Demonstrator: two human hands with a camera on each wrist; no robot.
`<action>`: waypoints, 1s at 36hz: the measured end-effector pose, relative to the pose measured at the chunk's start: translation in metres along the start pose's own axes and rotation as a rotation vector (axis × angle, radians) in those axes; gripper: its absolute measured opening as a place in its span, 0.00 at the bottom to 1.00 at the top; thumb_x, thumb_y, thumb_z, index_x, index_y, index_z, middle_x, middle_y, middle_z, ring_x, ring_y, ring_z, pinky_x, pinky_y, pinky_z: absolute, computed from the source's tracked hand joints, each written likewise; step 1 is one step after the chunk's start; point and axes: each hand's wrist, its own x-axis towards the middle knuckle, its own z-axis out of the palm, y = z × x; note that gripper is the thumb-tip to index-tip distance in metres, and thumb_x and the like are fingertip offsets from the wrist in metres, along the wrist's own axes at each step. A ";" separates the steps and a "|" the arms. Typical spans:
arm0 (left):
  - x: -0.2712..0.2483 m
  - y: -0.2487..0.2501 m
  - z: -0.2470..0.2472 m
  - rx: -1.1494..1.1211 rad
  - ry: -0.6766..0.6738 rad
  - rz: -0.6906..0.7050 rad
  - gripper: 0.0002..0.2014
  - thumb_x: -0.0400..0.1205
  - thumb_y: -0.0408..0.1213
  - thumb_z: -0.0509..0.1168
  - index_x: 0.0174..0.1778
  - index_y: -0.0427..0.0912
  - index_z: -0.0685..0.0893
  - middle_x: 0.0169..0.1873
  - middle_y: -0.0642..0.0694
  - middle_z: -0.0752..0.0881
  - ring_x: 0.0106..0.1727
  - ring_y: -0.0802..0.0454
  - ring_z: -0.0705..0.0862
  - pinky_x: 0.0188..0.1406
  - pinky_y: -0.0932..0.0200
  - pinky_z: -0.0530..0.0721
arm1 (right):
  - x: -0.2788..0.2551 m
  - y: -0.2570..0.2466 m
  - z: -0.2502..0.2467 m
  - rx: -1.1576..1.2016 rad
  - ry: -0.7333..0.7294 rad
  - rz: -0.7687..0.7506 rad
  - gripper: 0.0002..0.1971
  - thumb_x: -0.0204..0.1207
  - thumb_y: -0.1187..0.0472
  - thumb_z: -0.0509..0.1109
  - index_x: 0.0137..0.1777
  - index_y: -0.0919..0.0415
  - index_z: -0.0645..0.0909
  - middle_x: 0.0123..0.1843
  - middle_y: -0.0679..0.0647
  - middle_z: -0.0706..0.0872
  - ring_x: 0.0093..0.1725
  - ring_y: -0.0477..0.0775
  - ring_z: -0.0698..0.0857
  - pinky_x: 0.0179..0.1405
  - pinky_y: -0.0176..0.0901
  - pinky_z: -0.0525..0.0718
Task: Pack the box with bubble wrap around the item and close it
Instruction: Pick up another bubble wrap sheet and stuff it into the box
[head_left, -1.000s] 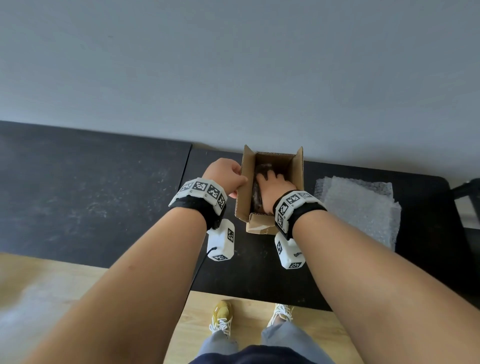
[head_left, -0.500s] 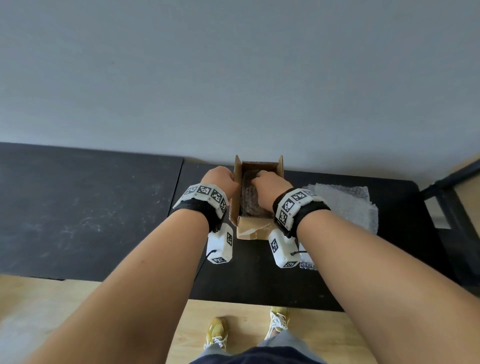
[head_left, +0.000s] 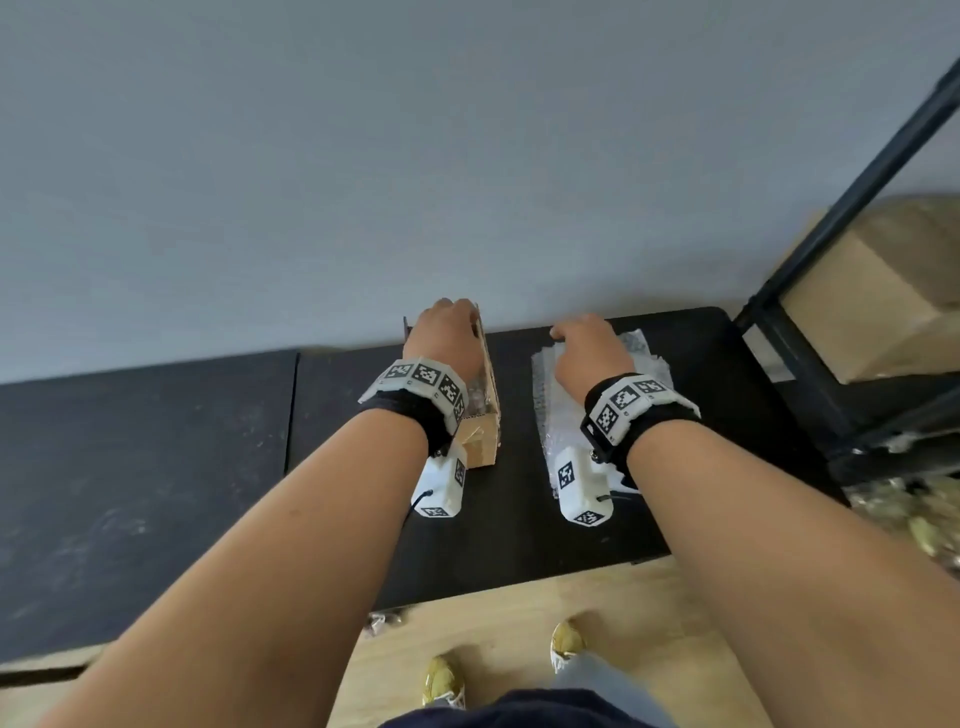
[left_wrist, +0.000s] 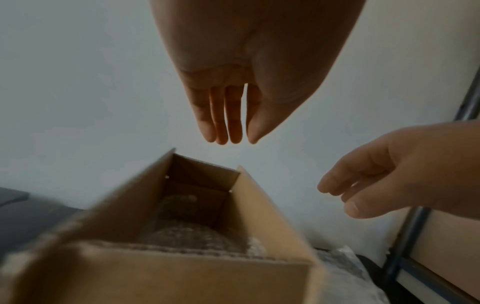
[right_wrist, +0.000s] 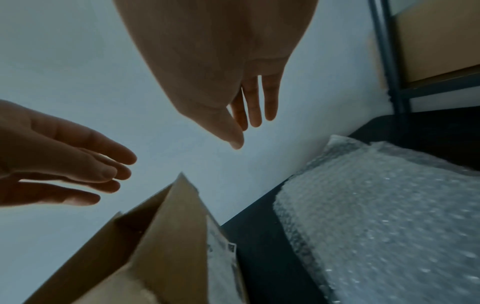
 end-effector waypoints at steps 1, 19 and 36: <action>0.001 0.008 0.005 -0.006 -0.004 0.015 0.20 0.80 0.27 0.58 0.68 0.43 0.79 0.63 0.43 0.79 0.65 0.44 0.77 0.60 0.52 0.77 | -0.001 0.009 -0.002 -0.005 -0.001 0.030 0.23 0.77 0.70 0.60 0.72 0.58 0.77 0.70 0.59 0.75 0.71 0.60 0.74 0.68 0.53 0.77; -0.009 0.081 0.157 0.088 -0.433 -0.217 0.24 0.83 0.28 0.57 0.77 0.41 0.70 0.73 0.36 0.70 0.64 0.37 0.81 0.63 0.46 0.83 | -0.001 0.168 0.040 -0.001 -0.300 0.300 0.12 0.81 0.65 0.60 0.62 0.64 0.76 0.57 0.63 0.83 0.56 0.64 0.85 0.44 0.48 0.78; -0.004 0.063 0.193 0.138 -0.372 -0.332 0.22 0.83 0.32 0.60 0.75 0.41 0.74 0.72 0.39 0.74 0.67 0.39 0.79 0.64 0.50 0.80 | 0.011 0.181 0.053 0.056 -0.214 0.210 0.14 0.79 0.68 0.61 0.64 0.61 0.71 0.54 0.60 0.84 0.54 0.63 0.85 0.51 0.56 0.86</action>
